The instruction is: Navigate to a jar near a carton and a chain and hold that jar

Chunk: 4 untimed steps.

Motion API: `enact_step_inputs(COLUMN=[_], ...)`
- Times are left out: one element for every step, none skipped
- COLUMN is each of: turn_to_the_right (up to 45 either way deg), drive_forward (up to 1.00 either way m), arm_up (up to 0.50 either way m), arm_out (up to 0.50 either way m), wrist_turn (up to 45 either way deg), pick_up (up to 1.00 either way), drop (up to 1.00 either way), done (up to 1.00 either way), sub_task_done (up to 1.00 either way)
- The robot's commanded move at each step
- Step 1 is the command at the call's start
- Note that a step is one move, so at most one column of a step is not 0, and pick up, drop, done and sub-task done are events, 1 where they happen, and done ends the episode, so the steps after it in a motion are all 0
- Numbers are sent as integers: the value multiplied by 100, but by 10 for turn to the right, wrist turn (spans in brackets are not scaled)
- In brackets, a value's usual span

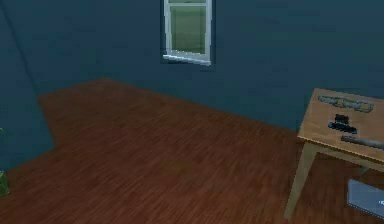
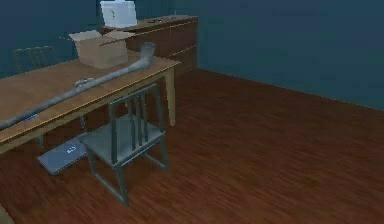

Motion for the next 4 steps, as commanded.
enact_step_inputs(turn_to_the_right=[0, -450, -390, -30], drive_forward=[10, 0, 0, 0], arm_up=[0, 0, 0, 0], arm_out=[0, 0, 0, 0], wrist_turn=[0, 0, 0, 0], pick_up=[0, 0, 0, 0], drop=[0, 0, 0, 0], done=[0, 0, 0, 0], sub_task_done=[0, 0, 0, 0])
